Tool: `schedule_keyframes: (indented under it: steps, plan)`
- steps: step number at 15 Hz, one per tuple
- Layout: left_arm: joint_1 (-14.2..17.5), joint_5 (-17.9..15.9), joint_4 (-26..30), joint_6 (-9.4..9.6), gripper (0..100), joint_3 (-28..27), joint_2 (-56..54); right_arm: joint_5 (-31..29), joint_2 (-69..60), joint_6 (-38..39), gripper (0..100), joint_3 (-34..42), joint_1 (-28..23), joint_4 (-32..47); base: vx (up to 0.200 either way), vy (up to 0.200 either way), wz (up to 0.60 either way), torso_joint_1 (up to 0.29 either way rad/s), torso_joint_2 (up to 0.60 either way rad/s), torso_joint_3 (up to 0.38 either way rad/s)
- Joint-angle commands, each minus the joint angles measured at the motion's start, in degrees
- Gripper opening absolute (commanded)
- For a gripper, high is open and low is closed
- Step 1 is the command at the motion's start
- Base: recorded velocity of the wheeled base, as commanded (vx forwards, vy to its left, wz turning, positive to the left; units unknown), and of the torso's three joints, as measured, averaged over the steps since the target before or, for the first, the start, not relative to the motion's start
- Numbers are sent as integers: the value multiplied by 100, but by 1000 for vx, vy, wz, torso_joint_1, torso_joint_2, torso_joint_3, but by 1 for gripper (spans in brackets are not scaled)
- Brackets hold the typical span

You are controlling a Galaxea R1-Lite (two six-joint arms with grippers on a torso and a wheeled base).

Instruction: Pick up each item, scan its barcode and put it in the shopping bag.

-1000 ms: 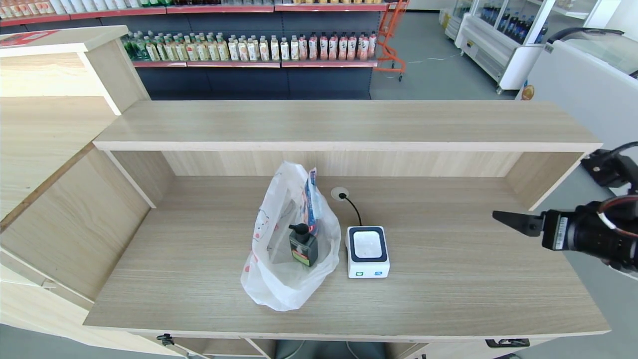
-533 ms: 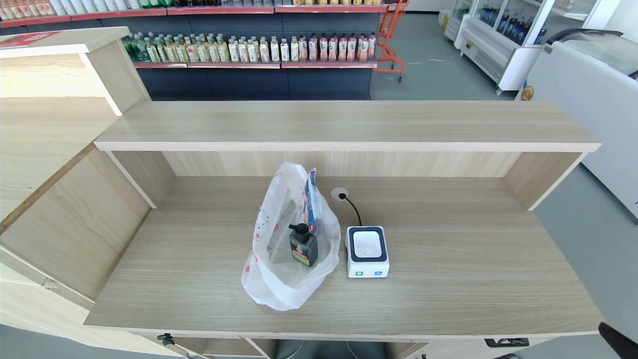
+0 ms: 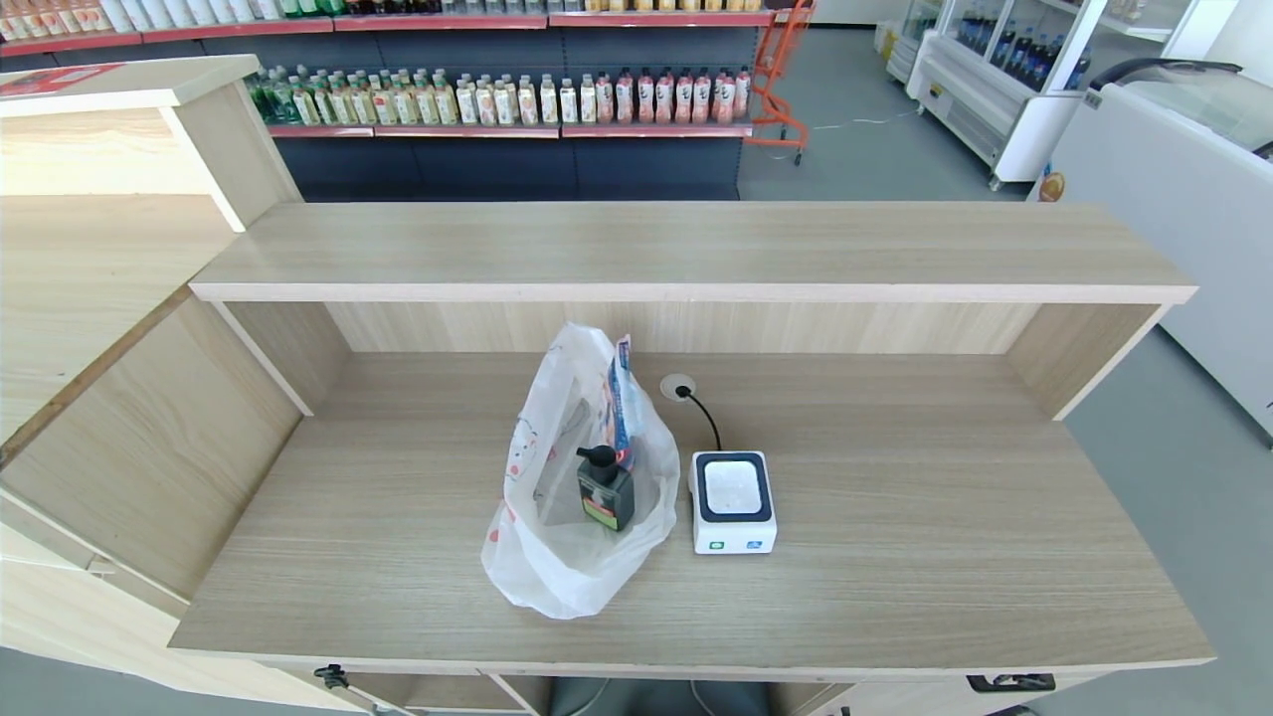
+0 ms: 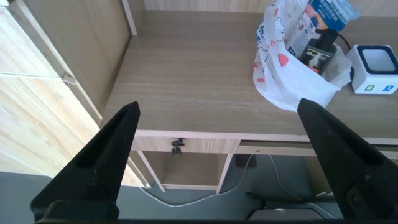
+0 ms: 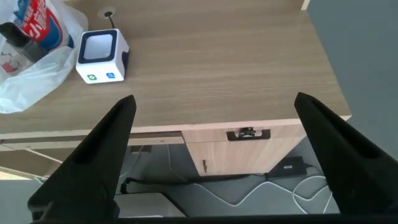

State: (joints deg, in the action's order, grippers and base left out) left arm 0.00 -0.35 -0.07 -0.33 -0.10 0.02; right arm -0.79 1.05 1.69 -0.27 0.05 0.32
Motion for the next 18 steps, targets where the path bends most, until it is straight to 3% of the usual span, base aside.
schedule_keyframes:
  steps: [1,2,3,11,15,18]
  plan:
    - [0,0,-1,-2,100,1,-2,0,-105,24,100,9,4,-5,0,0,0,0,0,0]
    - [0,0,-1,-2,100,1,-2,0,-105,85,100,9,4,3,0,0,0,0,0,0]
    - [0,0,-1,-2,100,1,-2,0,-105,59,0,9,4,12,0,0,0,0,0,0]
    - [0,0,-1,-2,100,1,-2,0,-105,24,0,9,4,12,0,0,0,0,0,0]
    - [0,-9,-1,15,100,1,-2,0,-105,24,0,9,4,12,200,0,0,4,2,0]
    - [0,0,-1,-11,100,1,-2,0,-105,33,0,9,4,12,133,-133,0,-6,-5,0]
